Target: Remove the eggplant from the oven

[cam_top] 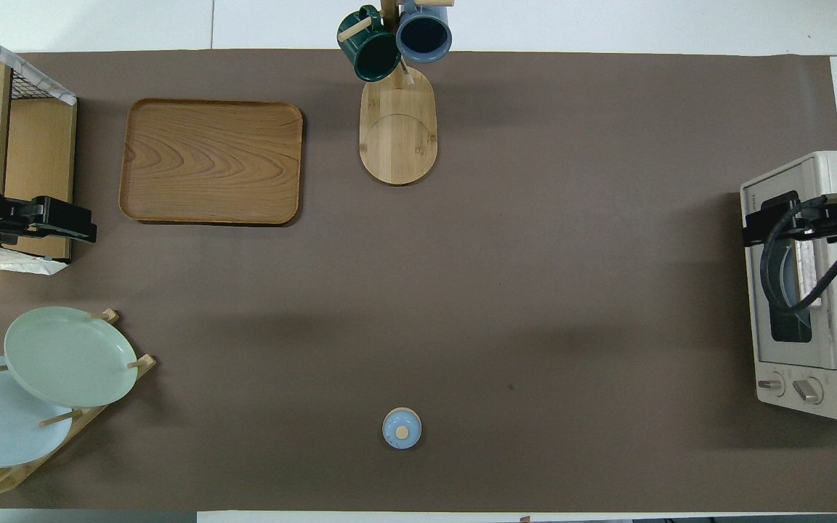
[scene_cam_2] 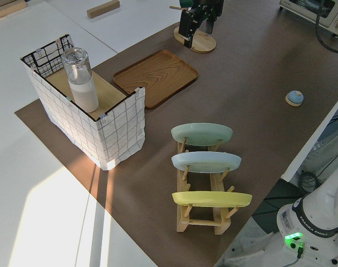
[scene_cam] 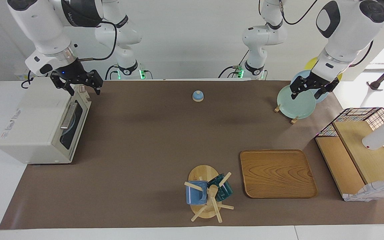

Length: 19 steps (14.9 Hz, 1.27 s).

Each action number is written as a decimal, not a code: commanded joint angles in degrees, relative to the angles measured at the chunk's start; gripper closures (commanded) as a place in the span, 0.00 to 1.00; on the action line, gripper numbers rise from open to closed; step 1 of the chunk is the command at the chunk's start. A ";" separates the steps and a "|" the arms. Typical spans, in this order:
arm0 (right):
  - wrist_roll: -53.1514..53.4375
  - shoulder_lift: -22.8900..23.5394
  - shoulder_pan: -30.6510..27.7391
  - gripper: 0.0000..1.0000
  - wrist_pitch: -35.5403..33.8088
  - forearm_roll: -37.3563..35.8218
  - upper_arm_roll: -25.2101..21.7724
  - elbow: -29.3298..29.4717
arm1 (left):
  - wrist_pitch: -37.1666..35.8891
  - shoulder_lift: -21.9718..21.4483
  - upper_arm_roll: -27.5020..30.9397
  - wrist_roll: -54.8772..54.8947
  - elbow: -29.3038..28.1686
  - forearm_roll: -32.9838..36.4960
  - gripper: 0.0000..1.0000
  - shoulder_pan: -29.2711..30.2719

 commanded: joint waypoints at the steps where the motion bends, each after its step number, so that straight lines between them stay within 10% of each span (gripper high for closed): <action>1: 0.78 -0.58 -0.12 0.00 0.74 0.51 0.05 -0.53 | -0.07 -0.40 -0.45 -0.46 0.05 1.03 0.00 0.62; 10: 0.69 -0.93 -0.56 0.00 0.13 0.42 -0.22 -0.97 | -0.07 -0.40 -0.37 -0.46 0.05 1.03 0.00 0.62; 14: -4.65 -1.54 -0.91 1.00 3.01 0.42 -0.65 -3.50 | -0.07 -0.40 -0.45 -0.46 0.05 1.03 0.00 0.62; 19: -11.17 -4.18 -2.75 1.00 9.17 0.07 -1.01 -10.62 | -0.07 -0.40 -0.37 -0.46 0.05 1.03 0.00 0.62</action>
